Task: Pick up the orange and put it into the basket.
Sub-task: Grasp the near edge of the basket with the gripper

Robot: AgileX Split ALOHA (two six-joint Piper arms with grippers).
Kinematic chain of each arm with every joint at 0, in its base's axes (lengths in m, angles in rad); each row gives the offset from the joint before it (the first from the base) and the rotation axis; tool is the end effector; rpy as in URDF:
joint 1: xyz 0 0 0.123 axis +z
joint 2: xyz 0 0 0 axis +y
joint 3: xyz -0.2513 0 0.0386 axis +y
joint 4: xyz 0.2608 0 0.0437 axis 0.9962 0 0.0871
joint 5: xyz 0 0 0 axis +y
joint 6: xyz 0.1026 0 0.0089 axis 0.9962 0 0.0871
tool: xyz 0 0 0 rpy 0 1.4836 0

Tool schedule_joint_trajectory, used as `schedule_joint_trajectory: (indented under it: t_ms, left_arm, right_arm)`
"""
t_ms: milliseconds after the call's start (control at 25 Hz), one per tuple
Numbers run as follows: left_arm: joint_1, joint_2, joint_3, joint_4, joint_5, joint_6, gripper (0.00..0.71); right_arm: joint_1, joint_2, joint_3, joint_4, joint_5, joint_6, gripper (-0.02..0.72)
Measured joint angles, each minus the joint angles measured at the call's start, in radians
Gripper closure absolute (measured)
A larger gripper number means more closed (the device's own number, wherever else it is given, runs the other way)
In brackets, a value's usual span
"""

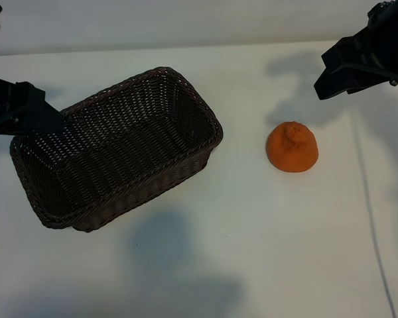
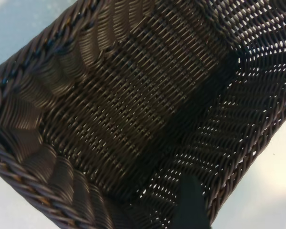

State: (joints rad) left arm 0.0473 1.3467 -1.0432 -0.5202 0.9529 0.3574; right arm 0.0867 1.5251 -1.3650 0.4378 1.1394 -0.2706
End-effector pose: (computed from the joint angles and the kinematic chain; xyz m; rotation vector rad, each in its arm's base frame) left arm 0.2880 -0.0282 0.2564 0.1188 2.6100 -0.5254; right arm 0.3236 0.0679 0.2897 -0.3294 2.6798 0.5428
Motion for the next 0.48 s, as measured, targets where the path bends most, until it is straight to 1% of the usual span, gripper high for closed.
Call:
schedule_joint_trajectory:
  t_ms: [160, 280, 400, 480]
  left_arm:
    - [0.0, 0.0, 0.0, 0.001, -0.018, -0.002, 0.15]
    - [0.0, 0.0, 0.0, 0.032, 0.02, -0.054, 0.15]
    - [0.0, 0.0, 0.0, 0.171, 0.077, -0.173, 0.15]
    - [0.0, 0.0, 0.0, 0.268, 0.087, -0.278, 0.15]
  right_arm:
    - [0.0, 0.0, 0.0, 0.0, 0.0, 0.0, 0.244]
    - [0.0, 0.0, 0.0, 0.0, 0.0, 0.0, 0.244]
    - [0.0, 0.0, 0.0, 0.0, 0.0, 0.0, 0.244]
    - [0.0, 0.0, 0.0, 0.0, 0.0, 0.0, 0.244]
